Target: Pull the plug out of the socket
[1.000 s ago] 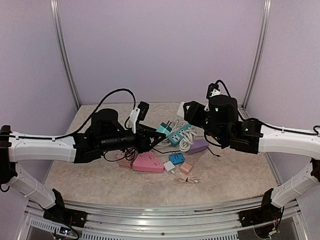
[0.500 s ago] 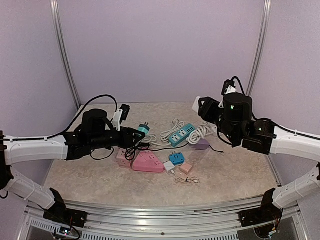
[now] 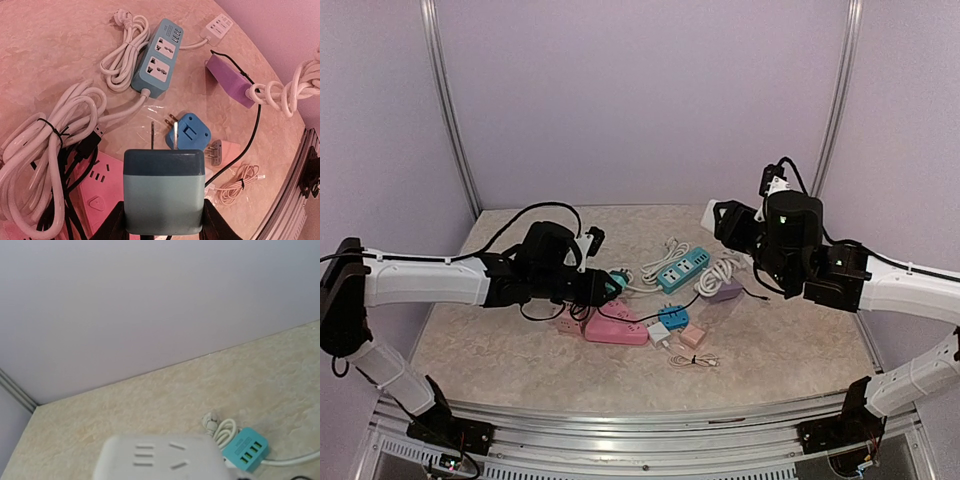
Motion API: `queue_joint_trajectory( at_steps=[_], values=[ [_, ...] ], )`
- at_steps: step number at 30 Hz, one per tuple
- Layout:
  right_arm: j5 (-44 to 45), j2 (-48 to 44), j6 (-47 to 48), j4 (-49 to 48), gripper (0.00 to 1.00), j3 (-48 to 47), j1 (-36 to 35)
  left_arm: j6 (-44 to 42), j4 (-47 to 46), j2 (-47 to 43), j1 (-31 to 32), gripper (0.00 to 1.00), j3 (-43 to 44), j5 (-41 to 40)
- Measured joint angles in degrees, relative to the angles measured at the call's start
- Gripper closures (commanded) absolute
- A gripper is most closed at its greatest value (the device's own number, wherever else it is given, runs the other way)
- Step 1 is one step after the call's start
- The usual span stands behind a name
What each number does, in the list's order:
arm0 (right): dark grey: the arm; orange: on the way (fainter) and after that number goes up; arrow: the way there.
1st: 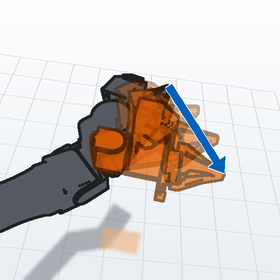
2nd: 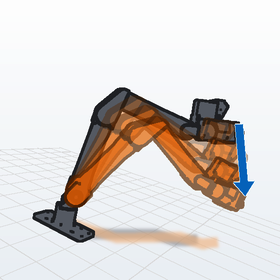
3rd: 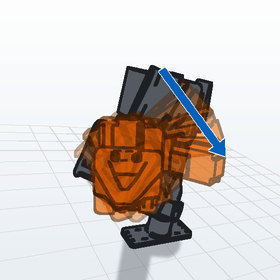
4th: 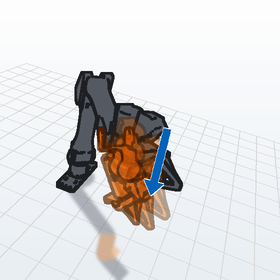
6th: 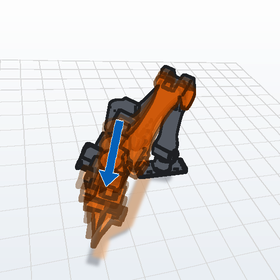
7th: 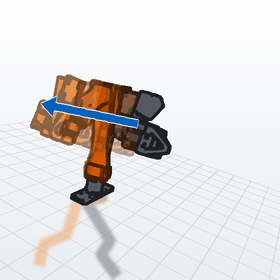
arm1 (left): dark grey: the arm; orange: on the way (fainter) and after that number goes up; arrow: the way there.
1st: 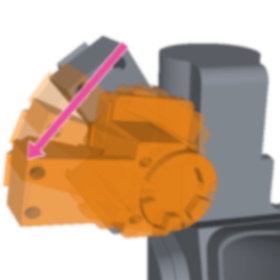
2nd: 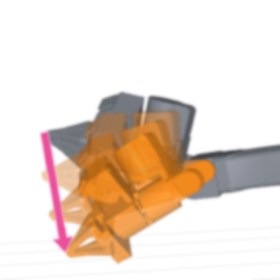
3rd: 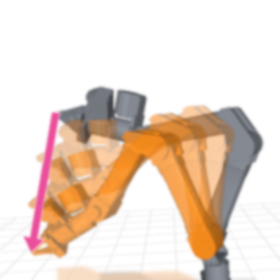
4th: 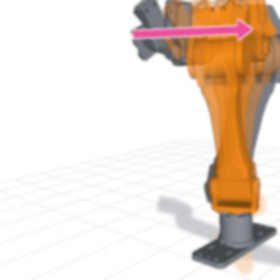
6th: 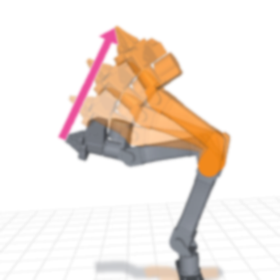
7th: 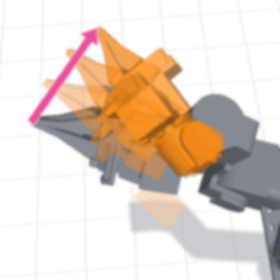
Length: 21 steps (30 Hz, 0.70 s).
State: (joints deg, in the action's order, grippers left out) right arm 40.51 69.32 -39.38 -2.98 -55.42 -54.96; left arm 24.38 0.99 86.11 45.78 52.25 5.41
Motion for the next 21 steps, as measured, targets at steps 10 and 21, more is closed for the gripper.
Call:
queue_joint_trajectory(
  at_steps=[10,21],
  values=[
    [-1.1,0.4,0.9,-0.1,1.0,0.0,0.0,-0.3,5.2,7.3,1.0,0.82,3.7,-2.9],
    [-1.4,0.4,1.5,0.0,1.0,0.3,0.0,0.3,7.3,8.5,1.8,0.34,4.7,-4.3]
  ],
)
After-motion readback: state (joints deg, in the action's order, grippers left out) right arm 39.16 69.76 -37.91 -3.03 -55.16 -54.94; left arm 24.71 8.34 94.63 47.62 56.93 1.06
